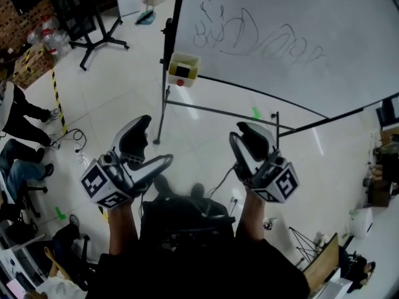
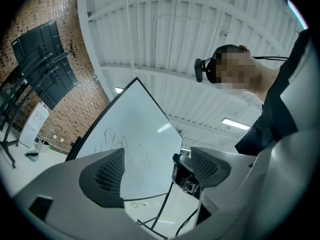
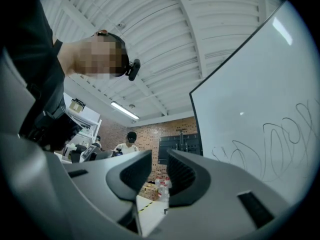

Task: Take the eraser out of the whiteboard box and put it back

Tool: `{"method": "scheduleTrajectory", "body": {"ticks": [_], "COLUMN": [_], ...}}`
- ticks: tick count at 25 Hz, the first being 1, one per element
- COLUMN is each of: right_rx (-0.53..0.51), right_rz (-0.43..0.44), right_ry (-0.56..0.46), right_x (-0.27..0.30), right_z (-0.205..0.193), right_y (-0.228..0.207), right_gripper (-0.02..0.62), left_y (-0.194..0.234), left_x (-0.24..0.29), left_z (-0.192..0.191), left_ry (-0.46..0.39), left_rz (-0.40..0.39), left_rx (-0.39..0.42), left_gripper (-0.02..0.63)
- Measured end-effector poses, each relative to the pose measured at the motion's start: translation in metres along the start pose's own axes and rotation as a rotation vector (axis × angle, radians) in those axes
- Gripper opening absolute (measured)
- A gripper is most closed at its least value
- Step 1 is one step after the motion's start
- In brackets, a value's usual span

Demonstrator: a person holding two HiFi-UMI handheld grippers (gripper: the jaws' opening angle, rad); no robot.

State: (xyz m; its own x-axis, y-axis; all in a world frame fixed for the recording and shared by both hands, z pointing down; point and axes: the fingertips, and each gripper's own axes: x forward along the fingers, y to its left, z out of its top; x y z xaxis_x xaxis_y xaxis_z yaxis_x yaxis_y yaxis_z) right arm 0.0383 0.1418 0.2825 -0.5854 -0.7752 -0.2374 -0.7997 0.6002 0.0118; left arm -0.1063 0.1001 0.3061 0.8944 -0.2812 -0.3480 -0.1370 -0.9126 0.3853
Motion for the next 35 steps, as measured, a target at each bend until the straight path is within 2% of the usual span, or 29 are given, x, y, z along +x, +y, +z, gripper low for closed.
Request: {"method": "scheduleTrajectory", "body": {"ticks": [8,22,32,35], "right_rx": [0.021,0.038,0.09,0.077], "right_rz": [0.045,0.172,0.194,0.192], "right_ry": [-0.049,-0.097,-0.118,-0.123], "right_x": [-0.047,-0.085,-0.125,-0.14], "right_z": [0.018,0.036,0.041,0.042], "right_y": [-0.009,-0.002,-0.009,-0.014], "right_gripper": [0.107,0.091,0.092,0.091], "left_y": [-0.048,-0.1,-0.123,-0.133], "left_x": [0.024,0.043,0.062,0.07], "left_z": [-0.022,-0.039,-0.064,-0.071], "left_ry": [0.042,0.066,0.093,0.095], "left_rz": [0.027,0.089,0.127,0.13], "left_rx": [0.024,0.067,0.063,0.065], "left_gripper": [0.414,0.414,0.414,0.414]}}
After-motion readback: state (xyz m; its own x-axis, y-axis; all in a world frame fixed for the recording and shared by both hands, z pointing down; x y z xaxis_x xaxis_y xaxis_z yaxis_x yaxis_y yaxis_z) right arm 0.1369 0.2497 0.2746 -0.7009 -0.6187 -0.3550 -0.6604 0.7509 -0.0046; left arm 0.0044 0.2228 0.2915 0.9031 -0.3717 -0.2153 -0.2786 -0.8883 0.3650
